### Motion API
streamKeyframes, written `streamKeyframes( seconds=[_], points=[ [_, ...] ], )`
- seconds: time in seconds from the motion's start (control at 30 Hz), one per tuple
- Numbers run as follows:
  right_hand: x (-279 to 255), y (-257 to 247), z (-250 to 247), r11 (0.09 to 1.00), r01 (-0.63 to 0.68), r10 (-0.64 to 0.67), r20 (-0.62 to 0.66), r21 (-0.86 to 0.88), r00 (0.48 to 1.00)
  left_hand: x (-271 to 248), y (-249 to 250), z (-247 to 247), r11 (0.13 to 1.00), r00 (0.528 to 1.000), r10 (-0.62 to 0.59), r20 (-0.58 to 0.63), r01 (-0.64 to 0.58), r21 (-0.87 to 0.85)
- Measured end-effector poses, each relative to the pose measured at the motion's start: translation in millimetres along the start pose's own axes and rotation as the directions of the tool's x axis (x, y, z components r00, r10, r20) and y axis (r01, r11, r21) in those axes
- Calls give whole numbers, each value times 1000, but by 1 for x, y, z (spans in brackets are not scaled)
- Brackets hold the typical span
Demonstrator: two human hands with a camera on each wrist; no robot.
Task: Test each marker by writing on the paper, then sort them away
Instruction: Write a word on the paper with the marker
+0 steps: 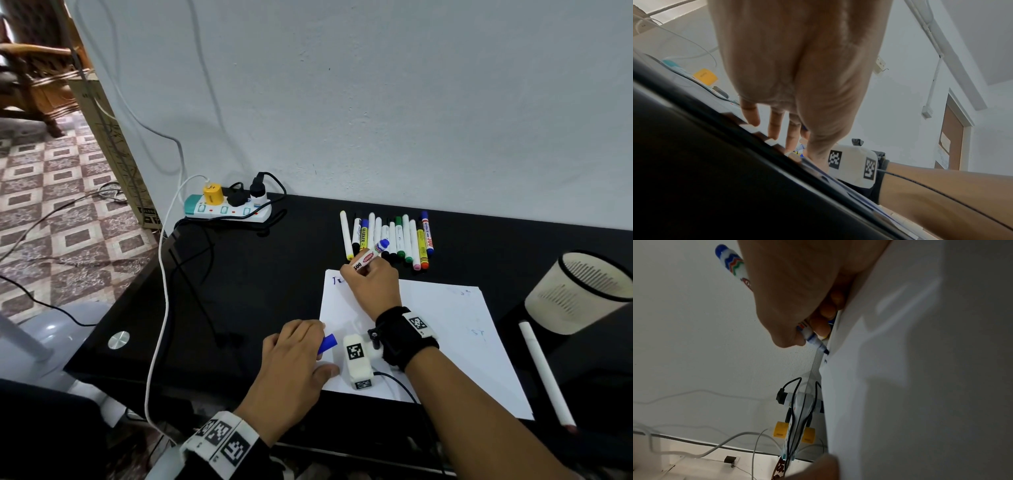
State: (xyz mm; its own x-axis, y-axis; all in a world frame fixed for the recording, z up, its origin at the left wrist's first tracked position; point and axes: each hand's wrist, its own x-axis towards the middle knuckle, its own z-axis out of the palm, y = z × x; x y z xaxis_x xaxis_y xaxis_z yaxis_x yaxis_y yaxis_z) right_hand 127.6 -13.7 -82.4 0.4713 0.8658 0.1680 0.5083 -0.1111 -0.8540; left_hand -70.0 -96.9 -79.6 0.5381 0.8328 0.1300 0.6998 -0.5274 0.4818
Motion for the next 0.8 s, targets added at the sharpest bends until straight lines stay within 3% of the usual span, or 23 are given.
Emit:
streamKeyframes(
  seconds=[0.4, 0.53, 0.8],
  points=[
    [1, 0, -3, 997, -75, 78, -90, 29, 993, 1, 1, -1, 1000, 1000, -4, 7, 4, 4],
    [0, -2, -3, 998, -63, 64, -61, 22, 996, 1, 1, -2, 1000, 1000, -7, 12, 7, 9],
    [2, 1, -3, 989, -116, 131, -164, 93, 978, 1, 1, -1, 1000, 1000, -15, 18, 15, 6]
  ],
)
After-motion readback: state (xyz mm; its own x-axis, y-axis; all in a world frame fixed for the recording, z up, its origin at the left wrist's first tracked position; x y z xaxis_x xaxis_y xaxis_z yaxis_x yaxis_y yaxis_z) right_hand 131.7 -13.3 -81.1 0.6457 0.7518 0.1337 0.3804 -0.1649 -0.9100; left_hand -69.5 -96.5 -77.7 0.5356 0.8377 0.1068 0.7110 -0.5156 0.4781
